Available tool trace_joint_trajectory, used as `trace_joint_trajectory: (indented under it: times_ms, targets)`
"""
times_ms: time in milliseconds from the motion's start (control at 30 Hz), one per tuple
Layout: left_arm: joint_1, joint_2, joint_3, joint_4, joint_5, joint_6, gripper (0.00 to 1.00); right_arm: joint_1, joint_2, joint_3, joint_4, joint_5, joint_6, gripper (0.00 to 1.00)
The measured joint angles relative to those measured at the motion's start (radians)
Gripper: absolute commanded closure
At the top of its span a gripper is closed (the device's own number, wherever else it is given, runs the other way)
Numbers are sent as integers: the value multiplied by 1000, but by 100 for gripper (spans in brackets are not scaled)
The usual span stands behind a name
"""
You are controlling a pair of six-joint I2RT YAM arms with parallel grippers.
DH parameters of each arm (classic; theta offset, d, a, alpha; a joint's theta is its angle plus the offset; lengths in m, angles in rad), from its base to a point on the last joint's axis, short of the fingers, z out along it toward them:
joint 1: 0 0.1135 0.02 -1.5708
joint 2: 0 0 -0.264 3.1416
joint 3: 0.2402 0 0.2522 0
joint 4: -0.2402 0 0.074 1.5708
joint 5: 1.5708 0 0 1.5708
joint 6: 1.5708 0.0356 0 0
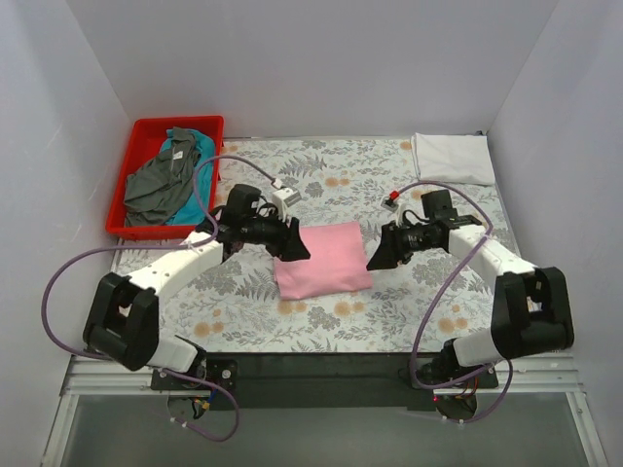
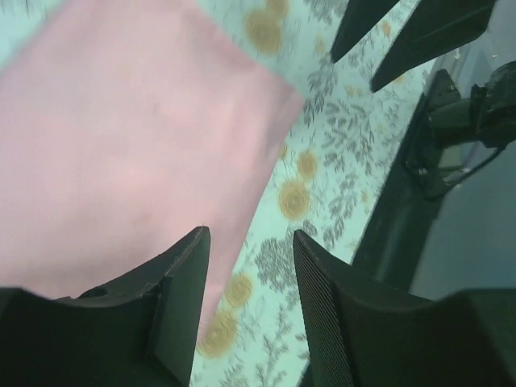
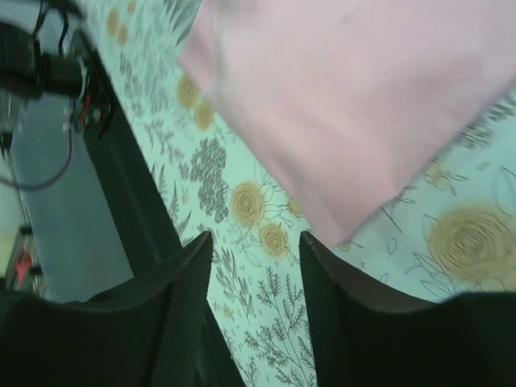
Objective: Fold and stack the t-shirts
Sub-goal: Neatly place the folded tshirt to the corner
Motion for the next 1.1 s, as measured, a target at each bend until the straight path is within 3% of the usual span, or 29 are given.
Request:
trace_joint_trajectory:
  times_ms: [133,367,500,700,867,900,933,1033,1100]
  targets:
    - [-200,-62,27,98,-223,135,48,-75,-104,-75,70,74,113,39]
    - [-549,54,-55,321,-557,414,48,-138,-114,-126,130,192,303,40]
    - [-632,164,-73,455,-653,535,49,-168,-106,-154,158,220,381,40]
    - [-666,301,-90,615,-708,643,51,-173,-76,-179,214,222,464,36]
    - [-670,373,-89,693,-714,679,64,-173,-58,-209,251,221,516,30]
    - [-670,380,-90,706,-714,683,69,-173,-56,-214,259,222,525,30]
    - [-670,385,-91,716,-713,687,84,-173,-54,-220,270,222,537,29]
    - [-670,399,-100,740,-713,689,100,-172,-45,-248,319,221,593,22]
    - [-670,399,-104,748,-709,680,100,-172,-32,-270,363,222,636,21]
